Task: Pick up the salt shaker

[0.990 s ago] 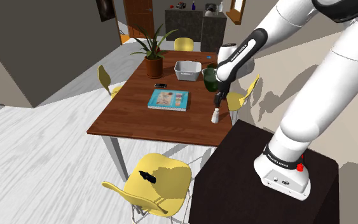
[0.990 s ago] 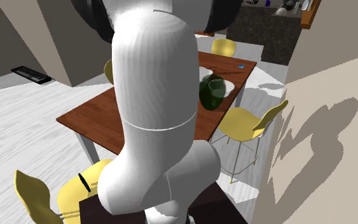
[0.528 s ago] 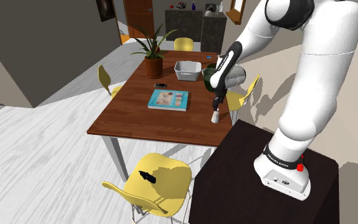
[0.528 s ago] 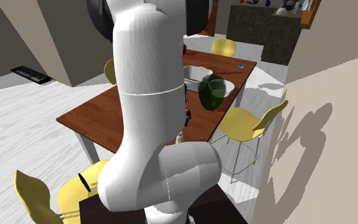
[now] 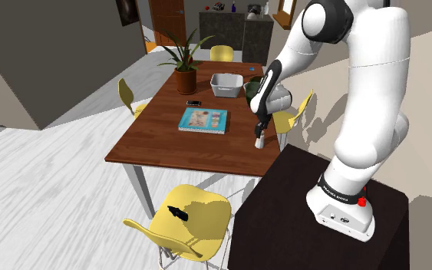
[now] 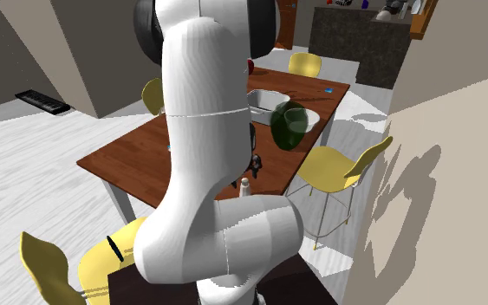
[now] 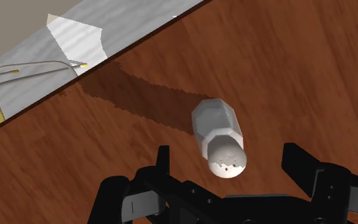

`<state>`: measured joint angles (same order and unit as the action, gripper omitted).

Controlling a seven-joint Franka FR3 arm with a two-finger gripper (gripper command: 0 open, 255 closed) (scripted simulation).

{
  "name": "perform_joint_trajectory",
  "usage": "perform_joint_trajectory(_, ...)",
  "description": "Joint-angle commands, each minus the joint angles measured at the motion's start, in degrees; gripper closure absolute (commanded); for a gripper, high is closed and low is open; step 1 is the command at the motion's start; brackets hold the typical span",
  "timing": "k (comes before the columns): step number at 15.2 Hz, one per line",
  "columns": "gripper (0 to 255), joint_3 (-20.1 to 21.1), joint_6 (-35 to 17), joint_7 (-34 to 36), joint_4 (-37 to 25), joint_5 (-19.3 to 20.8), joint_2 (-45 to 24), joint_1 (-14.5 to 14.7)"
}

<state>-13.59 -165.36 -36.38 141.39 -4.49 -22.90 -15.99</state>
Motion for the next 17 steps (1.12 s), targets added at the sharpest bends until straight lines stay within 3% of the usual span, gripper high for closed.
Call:
perform_joint_trajectory(1, 0, 0.59, -0.97, -0.25, -0.30, -0.47, -1.25, -0.44)
perform_joint_trajectory(2, 0, 0.59, -0.97, -0.25, -0.30, -0.47, -1.24, -0.44)
perform_joint_trajectory(3, 255, 0.61, -0.95, -0.28, -0.37, -0.48, -1.30, -0.48)
perform_joint_trajectory(12, 255, 0.59, -0.97, -0.25, -0.30, -0.47, -1.25, -0.44)
perform_joint_trajectory(17, 255, -1.49, 2.43, 0.82, 0.74, 1.26, 3.18, 1.25)
